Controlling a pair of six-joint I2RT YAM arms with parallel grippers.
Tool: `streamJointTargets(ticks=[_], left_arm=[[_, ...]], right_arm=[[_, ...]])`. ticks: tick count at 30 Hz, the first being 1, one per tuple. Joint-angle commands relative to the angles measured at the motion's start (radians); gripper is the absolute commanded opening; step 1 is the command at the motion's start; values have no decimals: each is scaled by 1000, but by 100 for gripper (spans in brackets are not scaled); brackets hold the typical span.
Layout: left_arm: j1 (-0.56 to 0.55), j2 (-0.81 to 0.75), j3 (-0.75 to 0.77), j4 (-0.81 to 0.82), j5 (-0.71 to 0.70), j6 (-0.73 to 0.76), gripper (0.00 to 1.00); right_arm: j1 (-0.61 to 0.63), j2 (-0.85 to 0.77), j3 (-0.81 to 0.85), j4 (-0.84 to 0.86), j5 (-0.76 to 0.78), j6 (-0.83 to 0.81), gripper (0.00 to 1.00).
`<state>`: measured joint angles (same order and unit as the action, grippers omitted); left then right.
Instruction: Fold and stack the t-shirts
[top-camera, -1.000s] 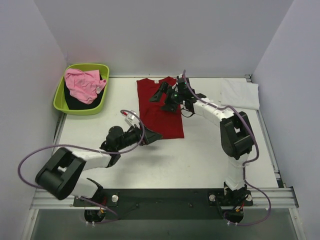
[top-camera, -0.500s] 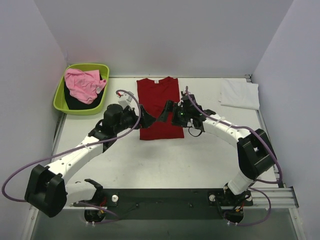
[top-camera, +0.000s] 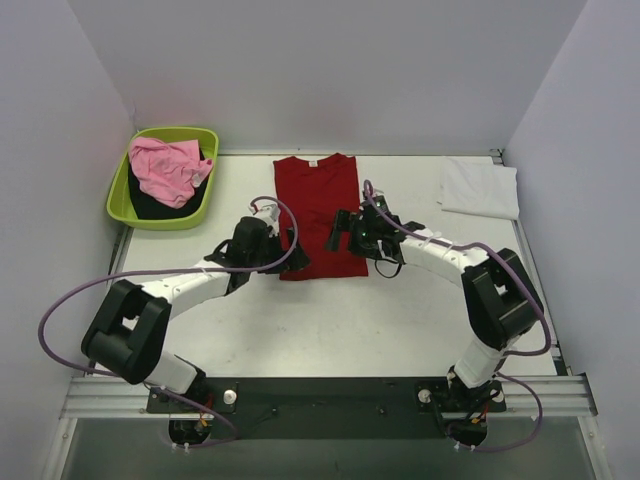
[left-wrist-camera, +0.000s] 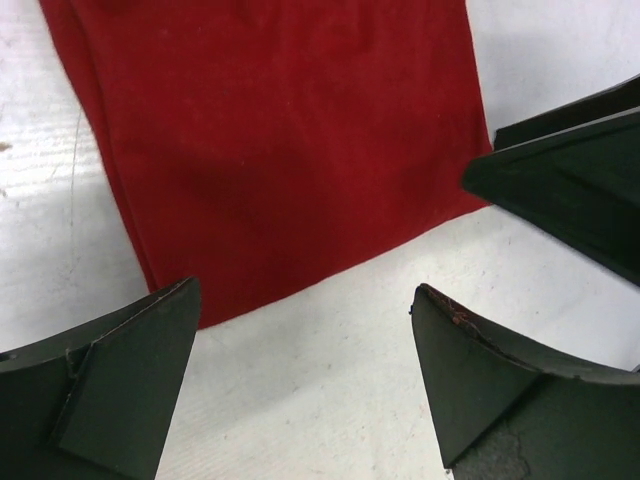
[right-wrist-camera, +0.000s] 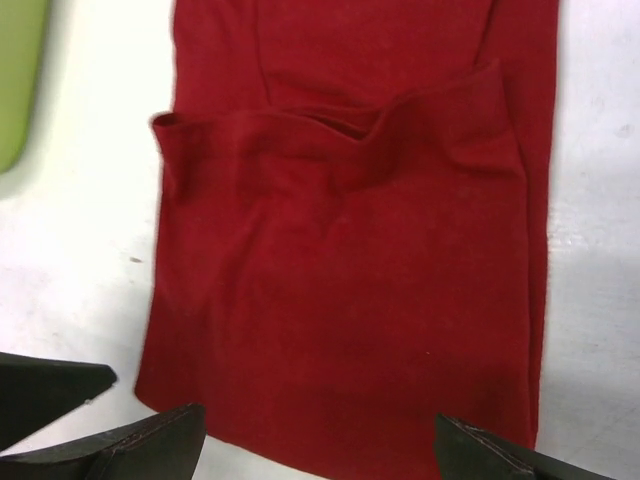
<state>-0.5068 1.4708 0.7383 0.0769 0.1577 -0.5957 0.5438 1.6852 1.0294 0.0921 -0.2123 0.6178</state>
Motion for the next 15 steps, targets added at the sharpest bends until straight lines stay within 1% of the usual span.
streamJointTargets(ticks=[1,8,15], left_arm=[[-2,51,76,110,12,8,96],[-7,118,98,156,36,-10,96],[-7,144,47,184,26,-15,96]], right_arm=[[-7,45,17,15,22,-15,100],[-10,70,37,24,-7,-10,100],[-11,76,25,29,-16,-7,100]])
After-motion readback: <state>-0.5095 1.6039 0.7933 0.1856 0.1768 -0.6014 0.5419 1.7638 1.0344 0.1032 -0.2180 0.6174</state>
